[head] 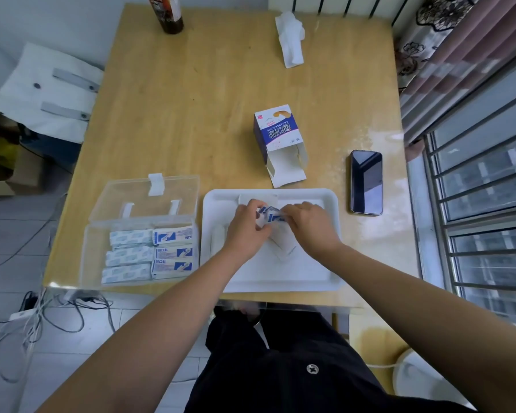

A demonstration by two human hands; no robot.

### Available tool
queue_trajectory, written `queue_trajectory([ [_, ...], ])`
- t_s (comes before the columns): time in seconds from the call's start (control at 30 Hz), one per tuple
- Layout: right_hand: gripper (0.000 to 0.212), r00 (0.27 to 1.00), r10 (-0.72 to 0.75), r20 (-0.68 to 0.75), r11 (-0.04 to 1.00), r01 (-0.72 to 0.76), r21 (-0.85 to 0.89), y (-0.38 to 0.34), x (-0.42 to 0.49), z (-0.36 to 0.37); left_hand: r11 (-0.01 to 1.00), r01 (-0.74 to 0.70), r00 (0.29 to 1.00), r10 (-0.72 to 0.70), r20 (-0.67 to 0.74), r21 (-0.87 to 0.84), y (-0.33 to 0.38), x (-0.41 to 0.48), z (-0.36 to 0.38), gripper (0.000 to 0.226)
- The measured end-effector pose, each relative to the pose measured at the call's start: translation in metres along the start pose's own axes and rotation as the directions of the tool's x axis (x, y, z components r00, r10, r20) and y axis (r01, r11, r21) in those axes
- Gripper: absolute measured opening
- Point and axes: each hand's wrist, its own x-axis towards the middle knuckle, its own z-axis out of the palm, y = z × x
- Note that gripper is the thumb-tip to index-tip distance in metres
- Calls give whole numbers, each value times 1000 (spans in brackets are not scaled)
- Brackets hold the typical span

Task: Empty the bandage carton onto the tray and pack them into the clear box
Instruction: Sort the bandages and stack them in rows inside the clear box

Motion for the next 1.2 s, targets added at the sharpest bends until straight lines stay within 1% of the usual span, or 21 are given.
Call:
queue_trajectory([
  [0.03, 13, 1000, 0, -24, 998, -1, -63, 6, -1, 0, 995, -39, 999, 42, -26, 90, 1, 3, 3, 37],
  [0.1, 23, 999, 7, -45, 993, -13, -119, 18, -7, 3, 978, -95, 994, 104, -42, 188, 3, 8, 13, 37],
  [0.17, 21, 999, 4, -39, 993, -9, -114, 26, -11, 11, 962, -127, 991, 133, -11, 241, 5, 16, 28, 39],
  [0.2, 18, 999, -20, -44, 995, 16, -94, 27, -11, 15, 954, -141, 989, 145, 5, 266, 6, 17, 32, 39],
  [0.3, 12, 997, -23, -72, 999, 20, -50, 32, -14, 26, 929, -160, 987, 153, 49, 334, 4, 22, 48, 32],
  [0.37, 14, 995, -18, -102, 998, 12, -68, 34, -16, 28, 912, -201, 979, 196, 51, 358, 1, 21, 50, 28],
  [0.5, 28, 993, -48, -106, 998, 44, -36, 40, -20, 28, 886, -272, 960, 274, 50, 375, -2, 18, 50, 25],
  [0.6, 19, 994, -24, -104, 1000, 23, -12, 39, -18, 25, 874, -275, 958, 284, 39, 401, 3, 19, 51, 19],
  [0.7, 15, 997, -17, -79, 1000, 18, 6, 36, -16, 24, 873, -242, 968, 246, 46, 424, 5, 20, 50, 12],
  [0.77, 14, 998, -9, -66, 998, 13, 56, 37, -15, 22, 895, -241, 968, 248, 30, 375, 5, 20, 48, 8],
  [0.83, 8, 998, 47, -36, 983, -39, 180, 37, -13, 14, 937, -238, 969, 248, -7, 256, 6, 20, 44, 6],
  [0.9, 9, 994, 107, -2, 939, -101, 328, 38, -11, 8, 973, -194, 980, 198, -22, 126, 7, 21, 40, 7],
  [0.93, 11, 995, 102, 6, 918, -97, 385, 37, -10, 6, 985, -161, 987, 162, -13, 61, 9, 21, 38, 9],
  [1.0, 17, 997, 71, 28, 881, -76, 467, 34, -8, 4, 994, -103, 994, 104, 25, -47, 11, 20, 35, 15],
  [1.07, 22, 995, 85, 48, 844, -97, 527, 28, -6, 2, 990, -51, 995, 62, 80, -132, 15, 16, 33, 20],
  [1.13, 23, 989, 129, 72, 818, -148, 555, 22, -5, -1, 968, 11, 989, 26, 143, -252, 21, 10, 29, 20],
  [1.2, 21, 986, 128, 105, 814, -164, 557, 16, -5, -4, 937, 80, 980, -11, 200, -339, 26, 4, 24, 21],
])
